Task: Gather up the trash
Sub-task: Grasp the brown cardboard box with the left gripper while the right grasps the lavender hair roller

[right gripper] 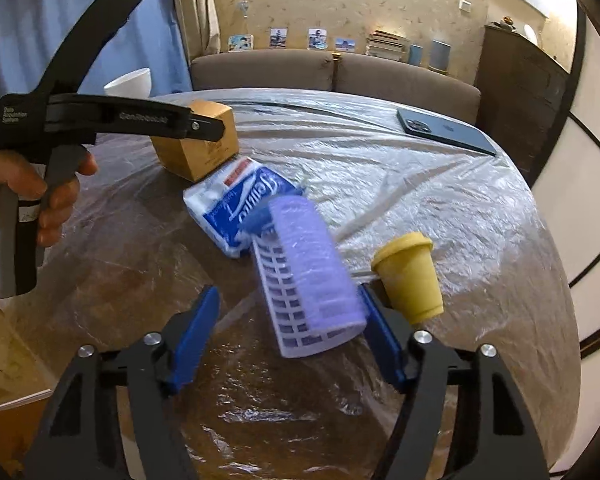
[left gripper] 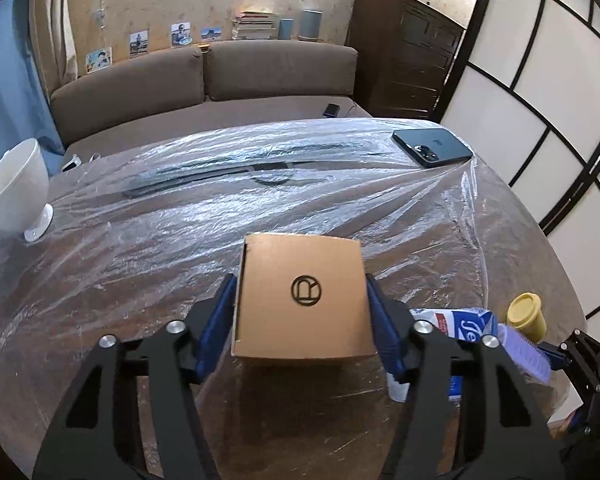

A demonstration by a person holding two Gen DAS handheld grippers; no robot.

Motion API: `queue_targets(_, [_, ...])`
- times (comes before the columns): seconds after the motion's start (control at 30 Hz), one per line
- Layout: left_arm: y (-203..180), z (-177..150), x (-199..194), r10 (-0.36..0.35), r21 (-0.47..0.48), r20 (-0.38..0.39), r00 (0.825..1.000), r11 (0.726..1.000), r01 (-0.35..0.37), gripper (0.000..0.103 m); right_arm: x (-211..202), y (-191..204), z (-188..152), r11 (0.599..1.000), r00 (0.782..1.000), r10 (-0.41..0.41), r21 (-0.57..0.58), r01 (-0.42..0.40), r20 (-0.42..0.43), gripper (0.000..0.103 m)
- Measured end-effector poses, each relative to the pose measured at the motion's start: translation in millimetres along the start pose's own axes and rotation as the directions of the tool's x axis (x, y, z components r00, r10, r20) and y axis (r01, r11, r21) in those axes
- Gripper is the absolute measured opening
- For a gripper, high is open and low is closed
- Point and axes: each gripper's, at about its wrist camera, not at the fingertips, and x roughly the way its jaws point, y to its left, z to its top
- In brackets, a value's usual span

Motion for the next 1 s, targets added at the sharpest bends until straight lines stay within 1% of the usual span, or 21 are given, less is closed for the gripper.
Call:
queue_targets(0.17, [2.1, 3.8, -2.7, -0.016, 0.003, 0.003, 1.0, 1.0, 0.016, 0.06, -8.4, 0.3, 4.9, 0.999, 0.999, 0.042, 0.002, -0.042, 0.009, 0.067])
queue_targets(0.27, [6.7, 4.2, -3.2, -0.029, -0.013, -0.001, 1.0, 0.999, 0.029, 0.06, -12.4, -3.3, 7.6, 0.996, 0.996, 0.092, 0.022, -0.092, 0.007, 0.067])
queue_targets(0.4, [10.8, 2.6, -1.6, -0.022, -0.016, -0.007, 1.0, 1.0, 0.022, 0.06, -14.0, -6.5, 10.0, 0.993, 0.993, 0.117, 0.019, -0.117, -0.004, 0.066])
queue_targets(0.47, [11.3, 1.4, -0.7, -0.021, -0.012, -0.008, 1.0, 1.0, 0.021, 0.06, -7.7, -7.8, 10.9, 0.994, 0.993, 0.111, 0.012, -0.111, -0.025, 0.059])
queue_targets(0.5, [11.3, 1.1, -0.9, -0.021, -0.011, -0.008, 1.0, 1.0, 0.021, 0.06, -5.4, -9.7, 11.6, 0.993, 0.992, 0.117, 0.021, -0.116, -0.036, 0.059])
queue_targets(0.57, [11.5, 1.0, -1.5, -0.024, -0.009, -0.01, 1.0, 1.0, 0.024, 0.06, -3.1, -19.0, 14.5, 0.982, 0.983, 0.175, 0.079, -0.171, -0.046, 0.059])
queue_targets(0.67, [11.9, 0.6, -3.5, -0.023, 0.002, -0.013, 1.0, 1.0, 0.023, 0.06, -3.7, -25.7, 17.1, 0.97, 0.973, 0.225, 0.106, -0.218, -0.059, 0.059])
queue_targets(0.83, [14.0, -0.4, -2.9, -0.023, -0.001, -0.017, 1.0, 1.0, 0.023, 0.06, 3.2, -27.9, 25.3, 0.969, 0.968, 0.23, 0.112, -0.219, -0.097, 0.059])
queue_targets(0.9, [13.0, -0.6, -2.6, -0.02, 0.003, -0.016, 1.0, 1.0, 0.02, 0.06, 9.2, -26.3, 28.8, 0.974, 0.97, 0.212, 0.111, -0.2, -0.116, 0.059])
queue_targets(0.93, [13.6, -0.7, -2.8, -0.02, 0.005, -0.016, 1.0, 1.0, 0.02, 0.06, 13.2, -25.1, 30.6, 0.979, 0.974, 0.188, 0.102, -0.176, -0.125, 0.058])
queue_targets(0.97, [13.1, -1.0, -2.7, -0.018, 0.007, -0.016, 1.0, 1.0, 0.018, 0.06, 16.6, -23.2, 31.6, 0.985, 0.978, 0.163, 0.086, -0.153, -0.132, 0.048])
queue_targets(1.0, [12.0, -1.1, -2.8, -0.013, 0.011, -0.014, 1.0, 1.0, 0.014, 0.06, 19.1, -21.2, 31.7, 0.988, 0.98, 0.143, 0.07, -0.135, -0.139, 0.043])
